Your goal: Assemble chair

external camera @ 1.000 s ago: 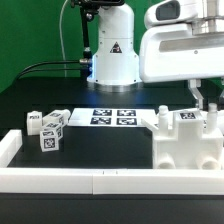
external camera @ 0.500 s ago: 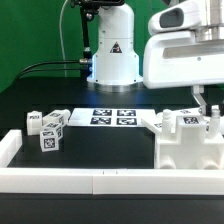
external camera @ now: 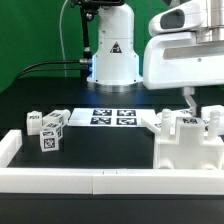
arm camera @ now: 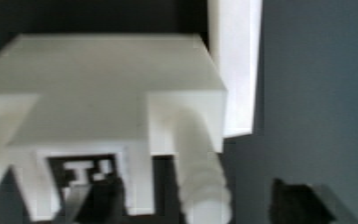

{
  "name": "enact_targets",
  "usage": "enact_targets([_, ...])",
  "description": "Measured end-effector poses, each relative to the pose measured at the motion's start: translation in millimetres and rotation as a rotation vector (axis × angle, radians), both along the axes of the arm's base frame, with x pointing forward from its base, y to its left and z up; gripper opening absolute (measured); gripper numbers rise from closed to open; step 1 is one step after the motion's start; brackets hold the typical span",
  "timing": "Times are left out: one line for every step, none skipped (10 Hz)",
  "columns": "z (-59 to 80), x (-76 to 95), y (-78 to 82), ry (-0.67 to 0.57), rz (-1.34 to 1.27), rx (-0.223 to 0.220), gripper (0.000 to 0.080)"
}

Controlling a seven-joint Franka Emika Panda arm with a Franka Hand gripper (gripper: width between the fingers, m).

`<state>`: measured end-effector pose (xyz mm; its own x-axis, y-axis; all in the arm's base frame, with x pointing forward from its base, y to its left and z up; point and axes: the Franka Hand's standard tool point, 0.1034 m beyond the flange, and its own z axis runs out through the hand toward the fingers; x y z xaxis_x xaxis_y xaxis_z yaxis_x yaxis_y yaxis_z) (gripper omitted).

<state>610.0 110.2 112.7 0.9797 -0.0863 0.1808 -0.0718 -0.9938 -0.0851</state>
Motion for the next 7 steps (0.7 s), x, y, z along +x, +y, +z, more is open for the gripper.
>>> enact_targets([10.5, 9.8, -6.5, 0.022, -0.004, 0.002, 0.0452])
enact_targets([14.8, 10.4, -14.2, 0.136, -0.011, 0.002, 0.0617])
enact_targets([19.7, 22.4, -22.9, 0.232, -0.019, 0.004, 0.0617])
enact_targets([18.8, 35.1, -29.1, 0.268, -0.022, 0.005, 0.0643])
enact_targets([12.9, 31.5, -36.6, 0.346, -0.016, 0.004, 0.0643])
enact_targets([6.2, 28.4, -43.9, 0.41, -0.015, 0.005, 0.0649])
enact_targets([-3.9, 24.0, -46.9, 0.485, -0.015, 0.001, 0.0649])
